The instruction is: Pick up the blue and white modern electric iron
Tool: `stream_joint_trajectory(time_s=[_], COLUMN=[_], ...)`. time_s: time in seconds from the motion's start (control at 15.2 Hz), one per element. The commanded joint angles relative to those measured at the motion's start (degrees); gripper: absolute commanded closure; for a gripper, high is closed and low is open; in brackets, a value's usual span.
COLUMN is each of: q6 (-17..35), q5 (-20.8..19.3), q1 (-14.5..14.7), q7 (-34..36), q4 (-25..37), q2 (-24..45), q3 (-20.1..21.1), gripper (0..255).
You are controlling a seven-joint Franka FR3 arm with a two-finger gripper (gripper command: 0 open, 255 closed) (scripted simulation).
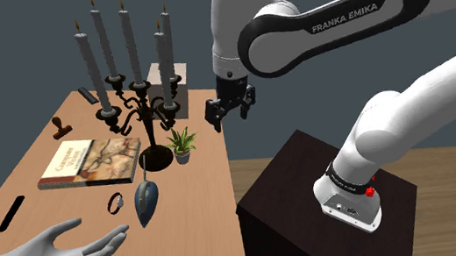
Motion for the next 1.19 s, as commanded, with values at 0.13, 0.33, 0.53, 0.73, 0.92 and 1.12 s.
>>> stream_joint_trajectory(time_s=[0.13,0.33,0.53,0.73,0.92,1.12], q6=[6.4,10.3,13.2,14.7,15.0,14.6], q5=[-2.1,-6.2,-12.7,-20.4,-27.1,-31.8], q1=[-2.0,-3.7,-4.6,-3.3,-0.1,4.0], q7=[9.6,17.8,27.1,36.7,44.9,51.1], q4=[3.2,6.6,10.8,15.9,21.9,28.6], q2=[9.4,17.2,25.9,34.9,43.3,51.0], q3=[5.7,9.5,12.1,12.3,10.2,7.2], gripper=[0,0,0,0,0,0])
